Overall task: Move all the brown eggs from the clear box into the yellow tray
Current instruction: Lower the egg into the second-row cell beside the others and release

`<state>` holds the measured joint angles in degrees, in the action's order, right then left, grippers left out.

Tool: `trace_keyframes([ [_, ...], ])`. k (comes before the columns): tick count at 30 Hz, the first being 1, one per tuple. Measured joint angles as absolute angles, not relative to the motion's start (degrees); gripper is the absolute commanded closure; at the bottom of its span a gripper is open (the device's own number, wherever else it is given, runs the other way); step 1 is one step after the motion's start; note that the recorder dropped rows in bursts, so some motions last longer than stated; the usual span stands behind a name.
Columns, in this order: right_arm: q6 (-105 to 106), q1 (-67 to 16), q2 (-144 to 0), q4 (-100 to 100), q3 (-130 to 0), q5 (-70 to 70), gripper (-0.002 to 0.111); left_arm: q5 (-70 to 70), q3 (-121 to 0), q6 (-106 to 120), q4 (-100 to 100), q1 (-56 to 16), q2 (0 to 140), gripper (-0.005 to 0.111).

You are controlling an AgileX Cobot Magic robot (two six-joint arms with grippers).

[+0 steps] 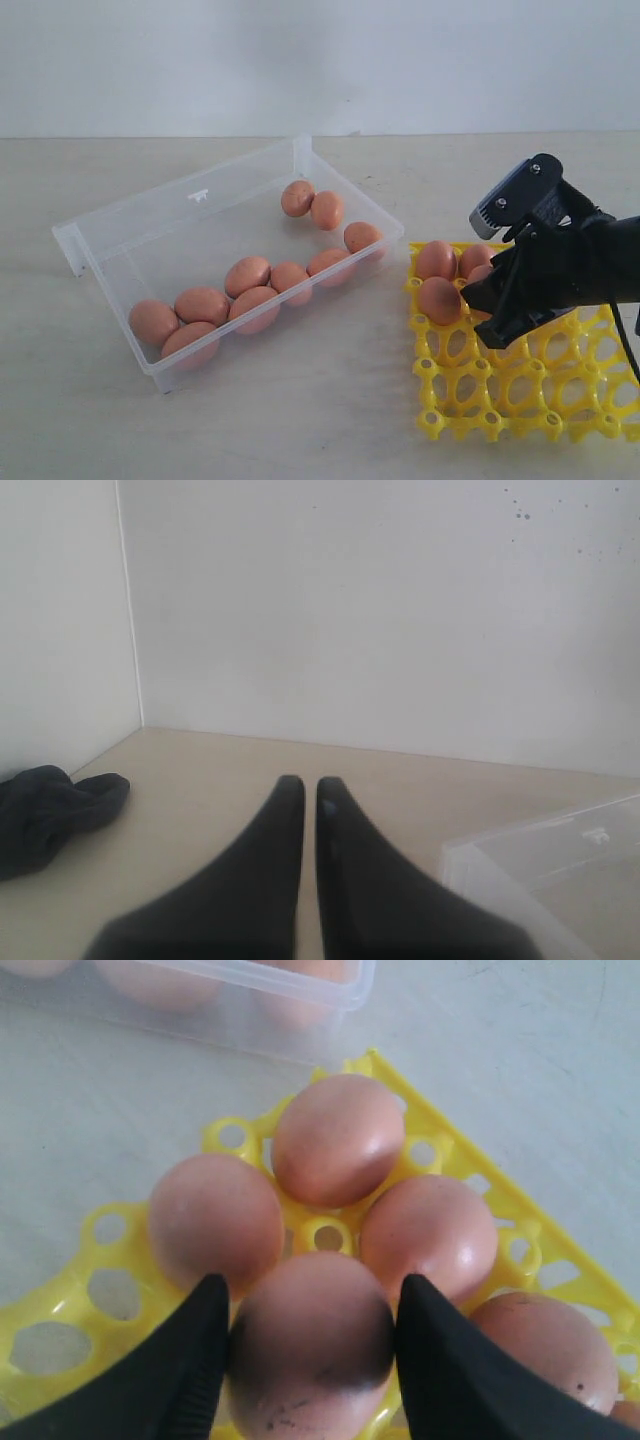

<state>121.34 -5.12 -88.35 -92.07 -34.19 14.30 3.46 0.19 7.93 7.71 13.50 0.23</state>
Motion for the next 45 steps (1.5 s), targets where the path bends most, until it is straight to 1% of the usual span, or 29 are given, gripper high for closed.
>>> trace_keyframes([
  [7,121.34,-5.12,-88.35,-92.28,-34.65,13.02,0.081,3.46,0.19,7.93,7.71,13.50,0.23,0.103],
  [10,121.34,-5.12,-88.35,-92.28,-34.65,13.02,0.077,3.46,0.19,7.93,7.71,13.50,0.23,0.103],
  [23,121.34,-5.12,-88.35,-92.28,-34.65,13.24,0.076,3.46,0.19,7.93,7.71,13.50,0.23,0.103],
  [34,121.34,-5.12,-91.64,-92.40,-35.33,15.50,0.075,3.46,0.19,7.93,7.71,13.50,0.23,0.103],
  [35,121.34,-5.12,-91.73,-92.40,-35.33,15.50,0.073,3.46,0.19,7.93,7.71,13.50,0.23,0.103],
  [39,121.34,-5.12,-91.73,-92.40,-35.33,15.50,0.053,3.46,0.19,7.93,7.71,13.50,0.23,0.103],
  [40,121.34,-5.12,-91.73,-92.40,-35.33,15.59,0.051,3.46,0.19,7.93,7.71,13.50,0.23,0.103],
  [45,121.34,-5.12,-91.77,-92.40,-35.33,15.59,0.051,3.46,0.19,7.93,7.71,13.50,0.23,0.103],
])
